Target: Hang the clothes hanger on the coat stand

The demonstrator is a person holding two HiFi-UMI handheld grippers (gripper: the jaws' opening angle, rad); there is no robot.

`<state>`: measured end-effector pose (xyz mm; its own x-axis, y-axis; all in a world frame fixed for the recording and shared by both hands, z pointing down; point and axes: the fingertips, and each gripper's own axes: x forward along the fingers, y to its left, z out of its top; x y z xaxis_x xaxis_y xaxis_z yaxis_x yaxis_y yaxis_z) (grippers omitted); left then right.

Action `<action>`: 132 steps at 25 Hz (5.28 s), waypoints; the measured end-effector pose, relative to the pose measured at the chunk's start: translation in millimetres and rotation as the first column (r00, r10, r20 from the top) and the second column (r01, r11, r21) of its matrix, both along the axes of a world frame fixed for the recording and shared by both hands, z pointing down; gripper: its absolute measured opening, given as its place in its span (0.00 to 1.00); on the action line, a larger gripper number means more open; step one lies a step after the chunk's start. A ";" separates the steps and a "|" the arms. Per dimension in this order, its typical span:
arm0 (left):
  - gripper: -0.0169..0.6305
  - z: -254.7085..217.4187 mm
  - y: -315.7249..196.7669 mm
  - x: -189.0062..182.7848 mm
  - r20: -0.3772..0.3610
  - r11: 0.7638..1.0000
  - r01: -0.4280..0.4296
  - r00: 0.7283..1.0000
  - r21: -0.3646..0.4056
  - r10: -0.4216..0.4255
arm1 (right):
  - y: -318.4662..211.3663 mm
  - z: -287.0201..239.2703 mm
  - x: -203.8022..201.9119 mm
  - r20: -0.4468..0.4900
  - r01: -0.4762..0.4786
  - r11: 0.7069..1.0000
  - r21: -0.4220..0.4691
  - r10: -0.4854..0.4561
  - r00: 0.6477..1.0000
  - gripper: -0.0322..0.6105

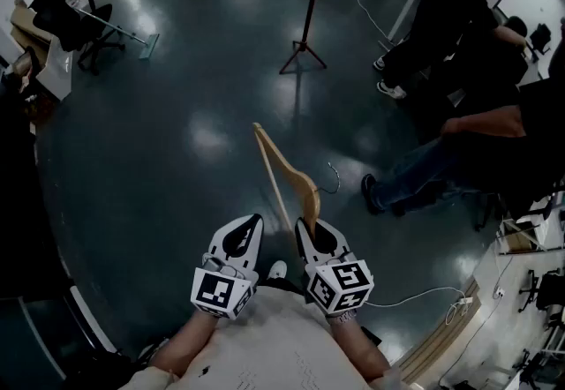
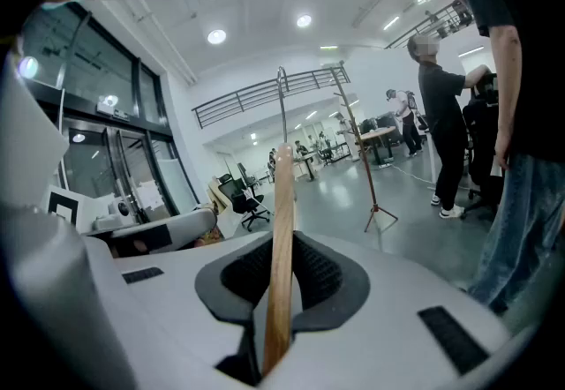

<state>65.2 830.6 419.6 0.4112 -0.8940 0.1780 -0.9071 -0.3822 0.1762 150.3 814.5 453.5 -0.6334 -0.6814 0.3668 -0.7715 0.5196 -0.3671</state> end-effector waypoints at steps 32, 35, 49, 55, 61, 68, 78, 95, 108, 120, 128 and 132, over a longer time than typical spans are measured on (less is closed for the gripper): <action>0.05 20.9 -248.1 -257.4 -0.077 0.998 -0.057 0.995 0.001 0.057 | -224.5 30.5 -242.7 -0.084 -0.091 0.994 -0.061 0.086 0.993 0.15; 0.05 18.8 -297.3 -248.9 -0.043 0.999 -0.052 0.998 0.007 0.052 | -278.1 32.7 -234.7 -0.071 -0.078 0.995 -0.062 0.074 0.995 0.15; 0.05 -4.6 -524.9 -167.8 -0.034 0.999 -0.017 0.999 0.029 0.018 | -520.9 9.3 -172.2 -0.032 -0.007 0.998 -0.055 0.005 0.999 0.15; 0.05 8.5 -616.7 -170.4 -0.052 0.998 -0.049 0.997 0.033 0.051 | -601.7 30.5 -165.7 -0.051 -0.060 0.994 -0.089 0.056 0.997 0.15; 0.05 8.7 -738.7 -196.4 -0.078 0.995 -0.098 0.992 0.013 0.099 | -705.5 25.4 -183.6 -0.088 -0.142 0.985 -0.098 0.134 0.987 0.15; 0.05 -8.9 -866.8 -228.4 -0.049 0.978 -0.203 0.978 0.048 0.205 | -804.7 4.3 -208.2 -0.112 -0.246 0.968 -0.048 0.239 0.964 0.15; 0.05 -1.2 -963.1 -197.2 -0.056 0.978 -0.205 0.977 0.040 0.207 | -927.5 9.6 -174.2 -0.096 -0.269 0.961 -0.056 0.263 0.960 0.15; 0.05 -5.3 -1188.9 -117.0 -0.013 0.999 0.013 1.000 0.034 -0.012 | -1228.2 58.7 -84.9 -0.146 -0.124 0.965 -0.230 0.091 0.985 0.15; 0.05 -3.5 -1246.9 -115.3 -0.014 1.000 -0.021 1.000 -0.002 0.021 | -1307.9 105.2 -109.1 -0.209 -0.099 0.942 -0.322 0.031 0.977 0.15; 0.05 1.3 -1250.7 -141.9 0.006 0.999 -0.029 1.000 -0.017 0.029 | -1309.4 139.2 -108.9 -0.237 -0.171 0.919 -0.356 0.088 0.967 0.15; 0.05 8.9 -1237.5 -149.4 0.009 0.999 -0.031 0.999 -0.022 0.032 | -1309.7 145.8 -105.3 -0.189 -0.188 0.916 -0.353 0.127 0.974 0.16; 0.05 7.7 -1231.5 -156.7 0.003 0.999 -0.033 0.999 -0.017 0.033 | -1306.5 143.1 -106.5 -0.205 -0.205 0.923 -0.327 0.142 0.968 0.16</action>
